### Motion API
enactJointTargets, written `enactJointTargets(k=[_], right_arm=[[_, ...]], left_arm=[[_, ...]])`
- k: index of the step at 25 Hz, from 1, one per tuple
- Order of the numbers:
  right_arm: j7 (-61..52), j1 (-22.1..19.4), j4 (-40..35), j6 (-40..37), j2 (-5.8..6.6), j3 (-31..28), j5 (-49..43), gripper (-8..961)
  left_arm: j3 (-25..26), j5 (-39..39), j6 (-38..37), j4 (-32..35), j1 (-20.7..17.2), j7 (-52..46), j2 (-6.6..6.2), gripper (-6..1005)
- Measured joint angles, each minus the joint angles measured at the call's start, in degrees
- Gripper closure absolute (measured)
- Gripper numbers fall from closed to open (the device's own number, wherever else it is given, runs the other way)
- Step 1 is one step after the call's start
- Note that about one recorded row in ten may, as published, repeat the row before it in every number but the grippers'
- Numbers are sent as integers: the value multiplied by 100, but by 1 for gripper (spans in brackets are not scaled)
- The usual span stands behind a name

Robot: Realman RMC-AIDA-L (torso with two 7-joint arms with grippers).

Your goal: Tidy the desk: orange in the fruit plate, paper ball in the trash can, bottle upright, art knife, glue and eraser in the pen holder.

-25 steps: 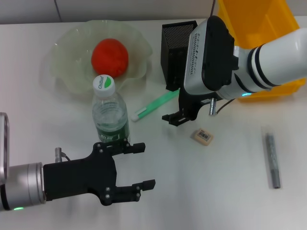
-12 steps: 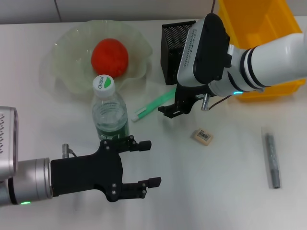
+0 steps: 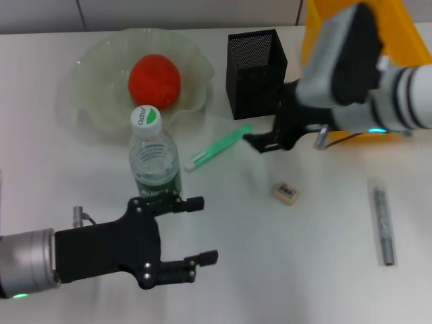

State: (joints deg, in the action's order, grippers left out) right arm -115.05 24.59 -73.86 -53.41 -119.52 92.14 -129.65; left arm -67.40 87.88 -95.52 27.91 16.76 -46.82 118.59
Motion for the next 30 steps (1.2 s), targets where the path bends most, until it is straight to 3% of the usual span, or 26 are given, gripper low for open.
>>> enactJointTargets(k=[4, 6, 10, 13, 20, 30], right_arm=[[227, -701, -545, -151, -33, -576, 700, 163], [618, -990, -564, -294, -32, -960, 1578, 163], [1905, -1432, 41, -1025, 14, -1786, 3791, 163], [2837, -1574, 694, -1902, 19, -2428, 4566, 165], [4421, -1631, 2352, -3236, 19, -3534, 4775, 168], [4824, -1630, 3051, -3364, 24, -3768, 4764, 168]], left_arm=[[422, -3, -237, -20, -125, 64, 7, 239], [663, -3, -320, -30, -169, 95, 15, 239], [1229, -3, -510, -144, -212, 100, 19, 240], [1619, -3, -581, -243, -215, 100, 16, 240], [2173, 0, -591, -273, -162, 90, 15, 240], [2371, -2, -191, -352, 186, 53, 36, 241]])
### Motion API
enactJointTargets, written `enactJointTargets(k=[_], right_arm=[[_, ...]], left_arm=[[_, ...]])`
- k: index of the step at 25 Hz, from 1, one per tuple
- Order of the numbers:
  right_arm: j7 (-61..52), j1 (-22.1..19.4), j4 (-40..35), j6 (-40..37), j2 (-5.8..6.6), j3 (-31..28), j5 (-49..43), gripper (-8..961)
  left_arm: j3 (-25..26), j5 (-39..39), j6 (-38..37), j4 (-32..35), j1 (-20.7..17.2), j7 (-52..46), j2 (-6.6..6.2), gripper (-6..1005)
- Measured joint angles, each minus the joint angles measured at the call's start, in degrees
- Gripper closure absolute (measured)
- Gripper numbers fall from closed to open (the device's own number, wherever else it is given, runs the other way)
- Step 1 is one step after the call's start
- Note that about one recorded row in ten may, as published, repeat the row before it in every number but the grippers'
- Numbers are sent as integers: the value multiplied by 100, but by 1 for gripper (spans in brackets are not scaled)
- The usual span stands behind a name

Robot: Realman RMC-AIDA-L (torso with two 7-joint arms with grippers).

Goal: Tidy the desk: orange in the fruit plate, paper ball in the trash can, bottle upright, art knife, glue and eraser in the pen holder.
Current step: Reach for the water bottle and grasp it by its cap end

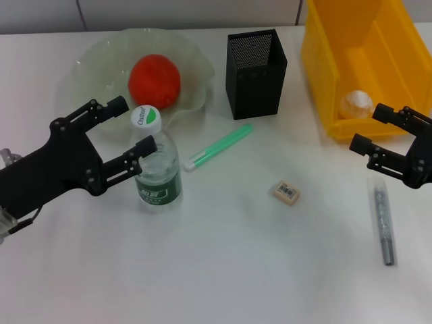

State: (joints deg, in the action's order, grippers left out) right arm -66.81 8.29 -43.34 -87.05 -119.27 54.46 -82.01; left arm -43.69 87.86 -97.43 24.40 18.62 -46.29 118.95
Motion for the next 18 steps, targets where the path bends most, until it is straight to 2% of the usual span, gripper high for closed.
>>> enactJointTargets(k=[18], right_arm=[[-19, 34, 34, -47, 1, 41, 0, 168]], left_arm=[[-71, 55, 386, -153, 325, -76, -8, 242]])
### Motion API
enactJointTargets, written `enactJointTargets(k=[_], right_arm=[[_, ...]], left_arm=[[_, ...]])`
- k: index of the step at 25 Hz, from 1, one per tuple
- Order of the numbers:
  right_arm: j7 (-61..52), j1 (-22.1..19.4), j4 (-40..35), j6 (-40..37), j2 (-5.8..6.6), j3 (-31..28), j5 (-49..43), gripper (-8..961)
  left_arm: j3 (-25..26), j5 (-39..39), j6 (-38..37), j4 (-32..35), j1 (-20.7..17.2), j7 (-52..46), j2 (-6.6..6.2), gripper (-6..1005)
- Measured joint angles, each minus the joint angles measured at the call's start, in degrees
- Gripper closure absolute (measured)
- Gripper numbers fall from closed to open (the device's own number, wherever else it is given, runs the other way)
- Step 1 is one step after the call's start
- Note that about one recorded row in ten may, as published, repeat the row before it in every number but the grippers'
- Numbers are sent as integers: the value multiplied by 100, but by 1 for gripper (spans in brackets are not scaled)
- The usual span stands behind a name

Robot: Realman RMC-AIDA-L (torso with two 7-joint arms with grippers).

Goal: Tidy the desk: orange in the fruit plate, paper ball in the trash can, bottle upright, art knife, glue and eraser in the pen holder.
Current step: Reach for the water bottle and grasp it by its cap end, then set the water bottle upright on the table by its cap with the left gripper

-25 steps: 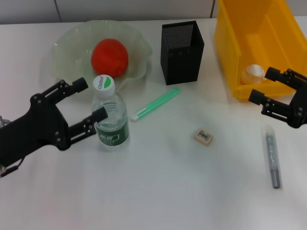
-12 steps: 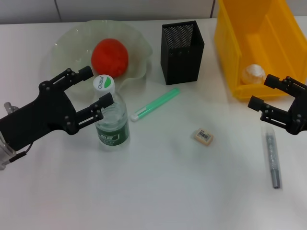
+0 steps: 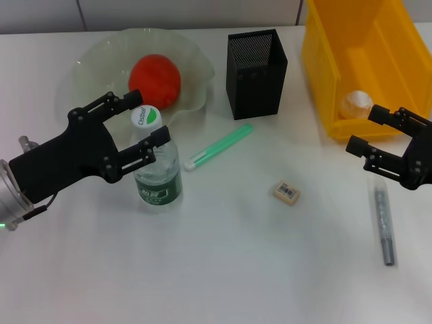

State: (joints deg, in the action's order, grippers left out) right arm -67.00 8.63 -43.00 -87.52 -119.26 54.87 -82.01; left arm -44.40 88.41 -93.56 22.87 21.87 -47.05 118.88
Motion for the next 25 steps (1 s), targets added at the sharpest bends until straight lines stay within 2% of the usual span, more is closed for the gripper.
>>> enactJointTargets(k=[5, 10, 16, 25], right_arm=[[-15, 11, 2, -7, 0, -1, 1, 168], [-19, 16, 2, -11, 0, -3, 4, 168], [-37, 16, -18, -48, 0, -24, 9, 168], [-40, 4, 2, -107, 0, -48, 10, 168]], left_arm=[[-44, 18, 100, -3, 8, -30, -10, 242], [-48, 63, 121, 28, 17, -37, -31, 480], [-29, 50, 111, 141, 5, -41, -33, 567], [18, 32, 72, 540, -77, -301, -47, 567]])
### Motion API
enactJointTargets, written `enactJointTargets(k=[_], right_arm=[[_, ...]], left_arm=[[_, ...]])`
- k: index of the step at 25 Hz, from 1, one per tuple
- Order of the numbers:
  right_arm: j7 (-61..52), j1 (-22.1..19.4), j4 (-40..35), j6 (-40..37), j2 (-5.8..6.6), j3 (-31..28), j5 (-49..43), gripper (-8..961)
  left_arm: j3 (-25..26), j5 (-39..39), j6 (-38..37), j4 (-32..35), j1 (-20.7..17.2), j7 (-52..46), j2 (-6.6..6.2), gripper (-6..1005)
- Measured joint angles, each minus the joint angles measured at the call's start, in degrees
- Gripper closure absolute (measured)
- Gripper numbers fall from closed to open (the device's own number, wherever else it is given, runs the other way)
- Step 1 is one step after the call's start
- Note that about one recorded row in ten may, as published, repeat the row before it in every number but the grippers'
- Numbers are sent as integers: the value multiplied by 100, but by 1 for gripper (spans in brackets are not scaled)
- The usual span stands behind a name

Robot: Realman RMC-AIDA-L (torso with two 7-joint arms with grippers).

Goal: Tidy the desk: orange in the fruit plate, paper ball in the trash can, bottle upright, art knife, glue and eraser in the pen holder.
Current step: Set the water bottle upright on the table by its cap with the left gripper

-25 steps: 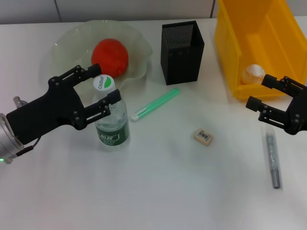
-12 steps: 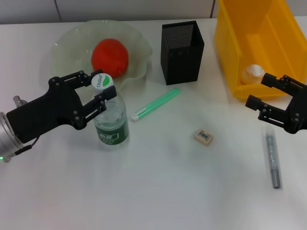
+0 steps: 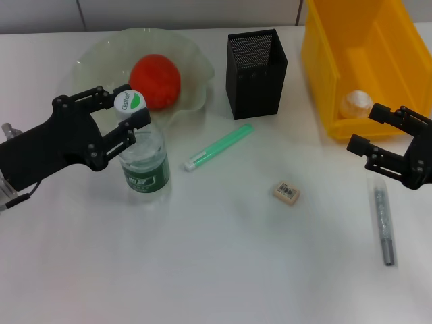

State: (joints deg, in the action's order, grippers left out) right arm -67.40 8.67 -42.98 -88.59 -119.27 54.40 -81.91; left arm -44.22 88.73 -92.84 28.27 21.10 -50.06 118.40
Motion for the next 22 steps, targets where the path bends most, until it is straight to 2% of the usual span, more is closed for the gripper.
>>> enactJointTargets(k=[22], right_arm=[[-10, -15, 1, 0, 0, 0, 0, 169]], left_arm=[[424, 23, 227, 364, -135, -198, -137, 567]])
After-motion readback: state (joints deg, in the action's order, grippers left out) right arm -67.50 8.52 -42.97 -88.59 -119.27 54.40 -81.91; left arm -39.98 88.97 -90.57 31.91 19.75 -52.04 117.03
